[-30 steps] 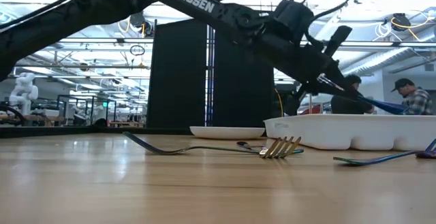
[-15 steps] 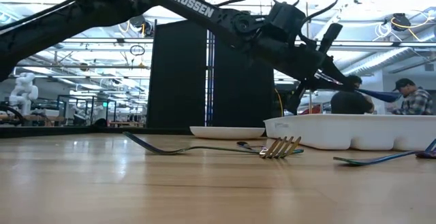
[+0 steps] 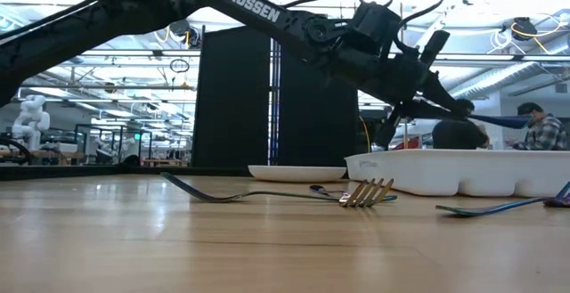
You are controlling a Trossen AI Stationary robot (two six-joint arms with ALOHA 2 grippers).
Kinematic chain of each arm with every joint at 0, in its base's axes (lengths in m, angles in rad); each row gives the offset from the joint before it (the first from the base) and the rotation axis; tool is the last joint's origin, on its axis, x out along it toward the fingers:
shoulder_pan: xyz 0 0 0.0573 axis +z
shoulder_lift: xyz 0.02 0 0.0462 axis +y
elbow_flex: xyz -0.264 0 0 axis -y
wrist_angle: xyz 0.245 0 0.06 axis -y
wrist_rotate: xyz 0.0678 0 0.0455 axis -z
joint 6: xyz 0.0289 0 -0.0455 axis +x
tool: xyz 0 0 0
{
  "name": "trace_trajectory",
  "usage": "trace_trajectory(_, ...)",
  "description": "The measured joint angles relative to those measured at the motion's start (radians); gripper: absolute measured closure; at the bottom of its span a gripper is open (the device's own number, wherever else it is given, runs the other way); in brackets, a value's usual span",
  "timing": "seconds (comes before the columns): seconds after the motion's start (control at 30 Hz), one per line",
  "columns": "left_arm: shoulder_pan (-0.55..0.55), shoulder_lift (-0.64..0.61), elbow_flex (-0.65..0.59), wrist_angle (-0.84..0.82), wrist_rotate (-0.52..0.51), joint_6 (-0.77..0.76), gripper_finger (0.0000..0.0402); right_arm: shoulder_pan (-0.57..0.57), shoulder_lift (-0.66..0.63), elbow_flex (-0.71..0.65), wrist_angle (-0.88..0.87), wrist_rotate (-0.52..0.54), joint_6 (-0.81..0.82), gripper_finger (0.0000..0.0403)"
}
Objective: Sort silverware
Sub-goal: Put the purple fork into the white silverware tray
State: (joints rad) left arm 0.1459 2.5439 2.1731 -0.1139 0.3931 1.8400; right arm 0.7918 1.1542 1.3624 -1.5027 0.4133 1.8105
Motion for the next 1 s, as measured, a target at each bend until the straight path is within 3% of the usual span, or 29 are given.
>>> trace_trajectory(0.33,-0.005,0.000,0.000,0.001,-0.008,0.006,0.0316,0.000,0.000,0.000,0.016,-0.009,-0.023,0.0252)
trace_trajectory(0.83,-0.012,0.000,0.000,0.003,-0.080,0.007,0.0312,0.000,0.000,0.000,0.020,-0.023,-0.027,0.0252)
trace_trajectory(1.0,-0.043,-0.018,0.000,0.043,-0.163,-0.236,0.0312,0.000,0.000,0.000,0.021,-0.023,-0.035,0.0252)
